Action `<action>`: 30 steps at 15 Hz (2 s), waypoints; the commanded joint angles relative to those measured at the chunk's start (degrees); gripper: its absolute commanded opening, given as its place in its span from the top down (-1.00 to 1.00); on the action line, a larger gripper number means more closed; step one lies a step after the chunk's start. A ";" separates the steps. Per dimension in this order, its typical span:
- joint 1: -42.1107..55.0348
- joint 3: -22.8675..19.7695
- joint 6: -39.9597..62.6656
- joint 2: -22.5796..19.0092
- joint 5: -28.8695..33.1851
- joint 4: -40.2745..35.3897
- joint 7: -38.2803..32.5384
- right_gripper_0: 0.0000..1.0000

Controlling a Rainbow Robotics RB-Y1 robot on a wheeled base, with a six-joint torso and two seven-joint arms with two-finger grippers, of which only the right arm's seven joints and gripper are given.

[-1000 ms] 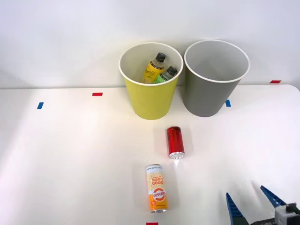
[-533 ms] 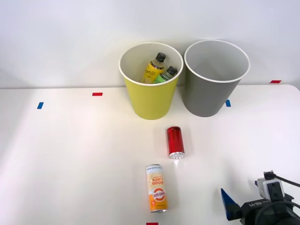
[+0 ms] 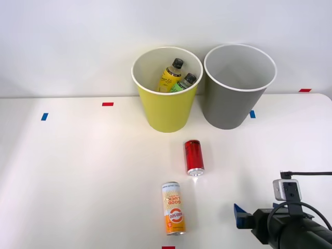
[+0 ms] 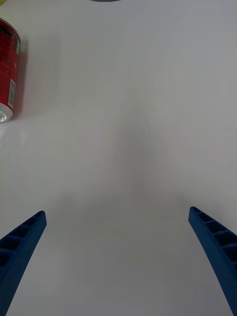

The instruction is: Put cans in the gray bin, plastic bottles in the light green bin

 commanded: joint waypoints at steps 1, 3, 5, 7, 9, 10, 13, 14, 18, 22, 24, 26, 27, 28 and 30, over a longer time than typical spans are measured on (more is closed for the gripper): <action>-6.03 3.62 5.04 -2.86 -4.72 -1.08 -8.44 -1.00; -10.07 4.42 8.29 -2.60 -9.47 -1.08 -11.52 -1.00; -14.73 6.96 12.42 -2.33 -9.82 -1.08 -12.05 -1.00; -18.24 9.60 16.11 -2.42 -9.82 -1.08 -12.48 -1.00; -21.41 12.33 18.31 -2.95 -9.91 -1.08 -15.03 -1.00; -23.08 13.91 18.84 -3.30 -9.91 -1.08 -17.32 -1.00; -28.79 18.74 19.01 -5.06 -12.11 -1.08 -24.17 -1.00; -30.20 19.18 19.01 -5.50 -14.04 -1.08 -25.40 -1.00; -35.03 21.11 23.32 -5.85 -16.85 -1.16 -24.70 -1.00; -37.58 21.73 26.04 -6.11 -19.75 -1.16 -24.70 -1.00; -37.76 21.64 26.04 -5.94 -19.67 -1.16 -24.70 -1.00; -38.63 21.73 26.04 -6.38 -20.90 -1.25 -25.49 -1.00; -39.34 21.64 26.04 -7.08 -22.74 -1.25 -27.07 -1.00; -40.04 21.64 26.13 -7.43 -24.68 -1.25 -29.54 -1.00; -41.27 21.73 26.13 -6.90 -26.43 -1.25 -32.70 -1.00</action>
